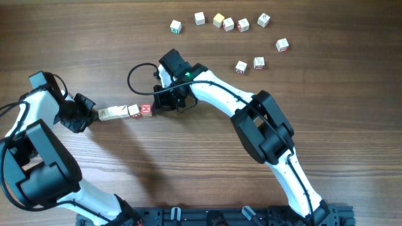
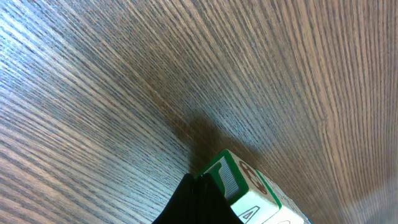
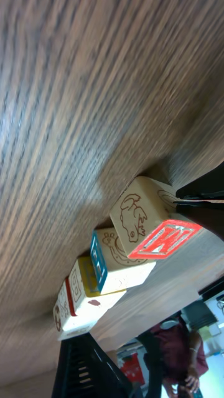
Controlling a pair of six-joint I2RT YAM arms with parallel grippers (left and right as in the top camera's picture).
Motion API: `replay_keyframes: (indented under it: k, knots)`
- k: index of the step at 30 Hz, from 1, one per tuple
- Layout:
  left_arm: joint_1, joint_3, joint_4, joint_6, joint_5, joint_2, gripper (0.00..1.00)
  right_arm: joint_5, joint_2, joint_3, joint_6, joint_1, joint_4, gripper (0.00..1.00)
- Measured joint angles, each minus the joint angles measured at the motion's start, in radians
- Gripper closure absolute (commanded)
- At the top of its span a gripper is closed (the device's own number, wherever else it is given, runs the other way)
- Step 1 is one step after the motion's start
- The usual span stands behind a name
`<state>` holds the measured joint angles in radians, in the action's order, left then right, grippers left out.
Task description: Form a horizontal line
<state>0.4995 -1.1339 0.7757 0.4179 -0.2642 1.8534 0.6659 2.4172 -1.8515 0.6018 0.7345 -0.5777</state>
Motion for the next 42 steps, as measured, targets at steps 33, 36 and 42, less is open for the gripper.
replay_keyframes:
  k: [33,36,42]
  knots:
    - [0.002,0.0,-0.006,0.0,0.004,0.0,0.96,-0.001,0.001,0.0,0.087,0.026,0.053,0.96]
    - [0.002,0.0,-0.018,0.0,0.004,0.0,0.96,-0.001,0.001,0.0,0.094,0.028,0.053,0.95]
    - [0.002,0.0,-0.029,0.0,0.004,0.0,0.95,-0.001,0.001,0.0,0.095,0.031,0.053,0.95]
